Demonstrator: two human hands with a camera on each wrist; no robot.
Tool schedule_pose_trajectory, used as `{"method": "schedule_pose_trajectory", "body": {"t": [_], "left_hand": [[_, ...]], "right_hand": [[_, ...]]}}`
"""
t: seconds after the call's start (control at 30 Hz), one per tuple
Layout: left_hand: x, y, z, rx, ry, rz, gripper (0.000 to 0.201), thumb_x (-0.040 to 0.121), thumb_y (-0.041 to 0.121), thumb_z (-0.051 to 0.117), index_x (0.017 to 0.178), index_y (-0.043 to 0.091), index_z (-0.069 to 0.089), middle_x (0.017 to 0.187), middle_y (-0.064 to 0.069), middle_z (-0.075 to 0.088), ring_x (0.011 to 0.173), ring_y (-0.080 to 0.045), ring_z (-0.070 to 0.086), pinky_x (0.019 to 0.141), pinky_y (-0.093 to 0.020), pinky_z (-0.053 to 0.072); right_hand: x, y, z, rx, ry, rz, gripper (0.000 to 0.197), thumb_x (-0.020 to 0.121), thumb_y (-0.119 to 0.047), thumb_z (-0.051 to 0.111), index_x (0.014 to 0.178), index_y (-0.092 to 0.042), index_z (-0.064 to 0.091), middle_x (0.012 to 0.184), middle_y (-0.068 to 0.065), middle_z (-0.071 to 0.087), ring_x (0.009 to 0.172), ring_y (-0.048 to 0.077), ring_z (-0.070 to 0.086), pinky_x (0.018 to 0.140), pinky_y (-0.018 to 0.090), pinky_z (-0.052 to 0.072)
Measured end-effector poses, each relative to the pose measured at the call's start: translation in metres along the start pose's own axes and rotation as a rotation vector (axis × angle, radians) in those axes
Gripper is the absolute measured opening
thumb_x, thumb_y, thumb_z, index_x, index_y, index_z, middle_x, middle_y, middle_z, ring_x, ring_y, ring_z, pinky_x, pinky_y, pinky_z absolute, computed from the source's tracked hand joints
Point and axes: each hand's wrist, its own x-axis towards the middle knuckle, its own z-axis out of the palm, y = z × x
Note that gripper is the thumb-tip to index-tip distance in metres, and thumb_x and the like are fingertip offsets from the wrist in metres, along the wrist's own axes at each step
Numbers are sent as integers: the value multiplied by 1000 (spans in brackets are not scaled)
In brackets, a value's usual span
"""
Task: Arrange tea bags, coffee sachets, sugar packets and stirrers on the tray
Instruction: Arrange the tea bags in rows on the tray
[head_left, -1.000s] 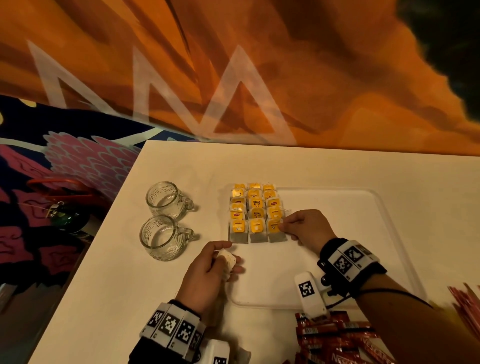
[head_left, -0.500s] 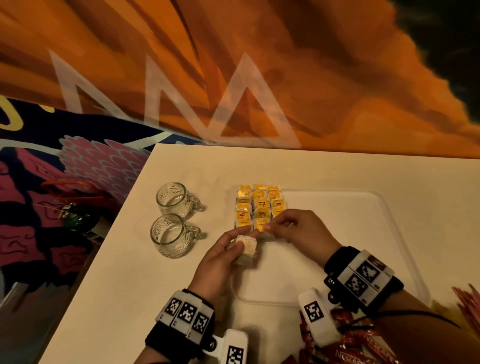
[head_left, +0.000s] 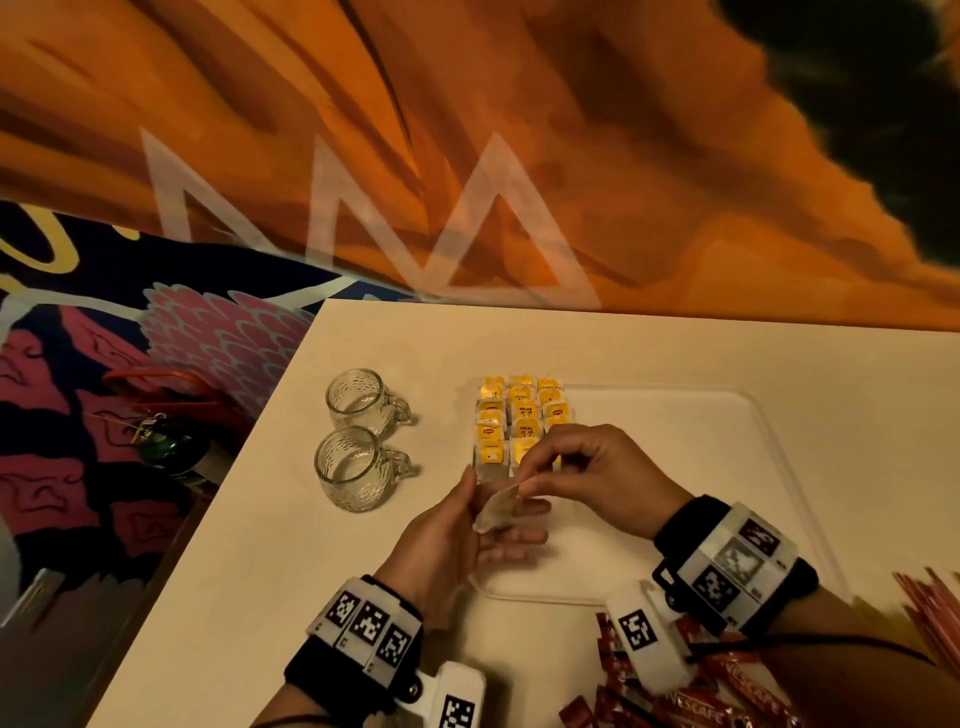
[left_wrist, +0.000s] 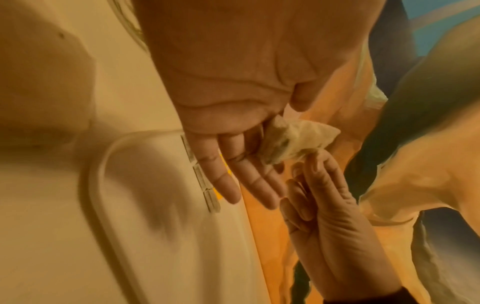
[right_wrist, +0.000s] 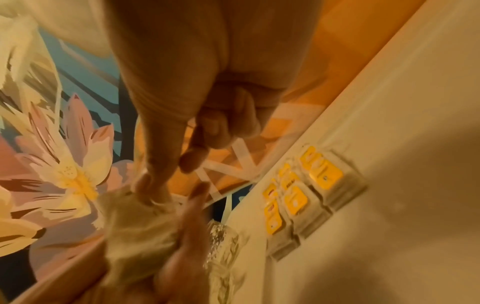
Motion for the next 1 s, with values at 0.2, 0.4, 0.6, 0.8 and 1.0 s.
{"method": "schedule_pose_trajectory", "body": {"t": [0.2, 0.4, 0.6, 0.8, 1.0], "left_hand": [[-7, 2, -10, 123, -19, 114, 21, 75, 17, 64, 92, 3, 63, 76, -4, 64, 68, -13, 60, 65, -22, 53], [-8, 0, -9, 174, 113, 252, 9, 80, 7, 65, 85, 5, 59, 69, 0, 64, 63, -11, 56, 53, -15, 47], [-9, -5, -17, 236, 236, 280, 11, 77, 11, 70, 87, 7, 66, 76, 0, 68, 70, -11, 60, 63, -23, 50], [-22, -13, -43, 150, 445, 266, 10, 84, 4, 66, 92, 9, 68, 83, -8, 64, 69, -20, 56, 55, -26, 50], [-31, -13, -80, 384, 488, 285, 9, 88, 7, 63, 93, 12, 68, 86, -5, 69, 81, -20, 64, 69, -29, 51]], "right_hand": [[0, -4, -4, -12, 21, -55, 7, 77, -21, 78, 83, -22, 74, 83, 11, 64, 70, 37, 51, 65, 36, 42], [-8, -4, 4, 114, 33, 168, 16, 88, -20, 67, 94, -5, 68, 78, 5, 66, 56, 1, 53, 51, 16, 41], [-9, 5, 19, -7, 97, 120, 11, 79, -21, 78, 81, -11, 73, 70, -9, 65, 59, 9, 52, 55, 13, 41], [-11, 20, 29, -452, -6, 99, 14, 91, -31, 64, 85, -24, 53, 78, -15, 60, 68, 7, 56, 65, 25, 45], [7, 25, 40, -515, -238, 197, 9, 90, -31, 65, 88, -25, 58, 90, -6, 66, 82, 10, 61, 75, 26, 48]]}}
